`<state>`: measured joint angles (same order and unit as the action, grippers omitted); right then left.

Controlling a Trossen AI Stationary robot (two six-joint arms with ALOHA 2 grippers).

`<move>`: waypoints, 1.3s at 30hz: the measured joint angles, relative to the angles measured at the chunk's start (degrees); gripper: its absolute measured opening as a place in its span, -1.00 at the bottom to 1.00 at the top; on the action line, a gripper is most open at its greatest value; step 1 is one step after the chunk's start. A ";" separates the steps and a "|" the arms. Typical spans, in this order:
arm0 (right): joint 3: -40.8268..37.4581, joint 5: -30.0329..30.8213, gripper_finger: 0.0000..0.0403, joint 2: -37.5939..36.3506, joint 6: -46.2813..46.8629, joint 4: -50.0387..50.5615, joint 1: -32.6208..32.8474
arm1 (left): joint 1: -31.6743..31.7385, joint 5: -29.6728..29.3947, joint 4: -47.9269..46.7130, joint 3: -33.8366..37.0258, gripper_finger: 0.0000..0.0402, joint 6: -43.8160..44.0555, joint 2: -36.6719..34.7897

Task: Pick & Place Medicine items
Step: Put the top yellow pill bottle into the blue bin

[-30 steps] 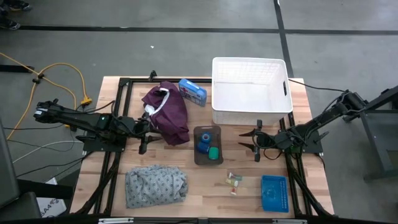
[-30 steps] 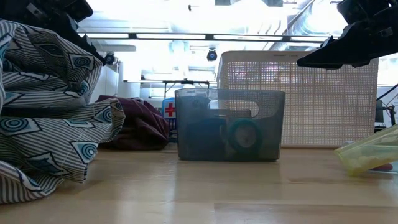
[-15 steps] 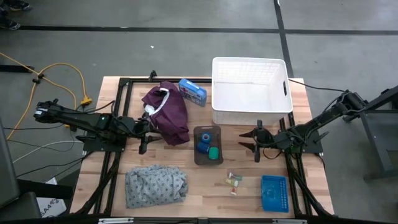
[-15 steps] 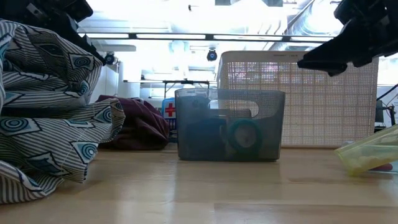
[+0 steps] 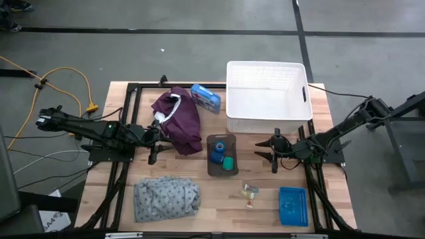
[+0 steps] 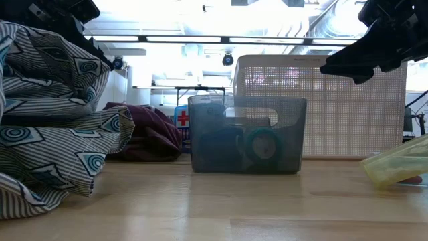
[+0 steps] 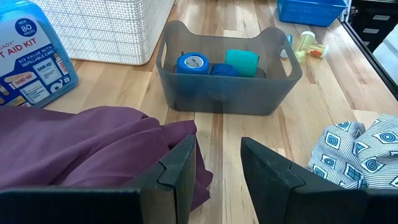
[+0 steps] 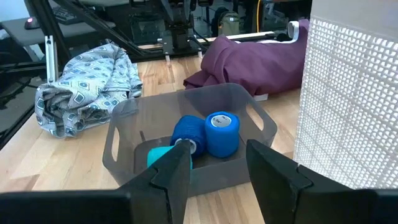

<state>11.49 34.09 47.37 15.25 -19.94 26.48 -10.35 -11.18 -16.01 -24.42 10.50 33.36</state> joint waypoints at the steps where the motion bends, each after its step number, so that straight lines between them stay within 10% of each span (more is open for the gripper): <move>1: 0.00 0.00 -0.27 -0.02 0.00 0.00 0.02 | 0.00 0.00 0.00 -0.01 -0.39 -0.02 0.00; 30: 30.64 1.74 -0.27 21.86 -8.01 15.44 8.36 | -0.02 -0.01 0.00 -0.03 -0.39 -0.02 0.00; 39: 30.95 7.06 -0.27 28.86 2.15 15.45 14.15 | -0.01 -0.01 0.00 -0.03 -0.39 -0.02 0.00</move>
<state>42.44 41.15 76.23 17.39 -4.49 40.63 -10.36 -11.19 -16.01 -24.45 10.48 33.36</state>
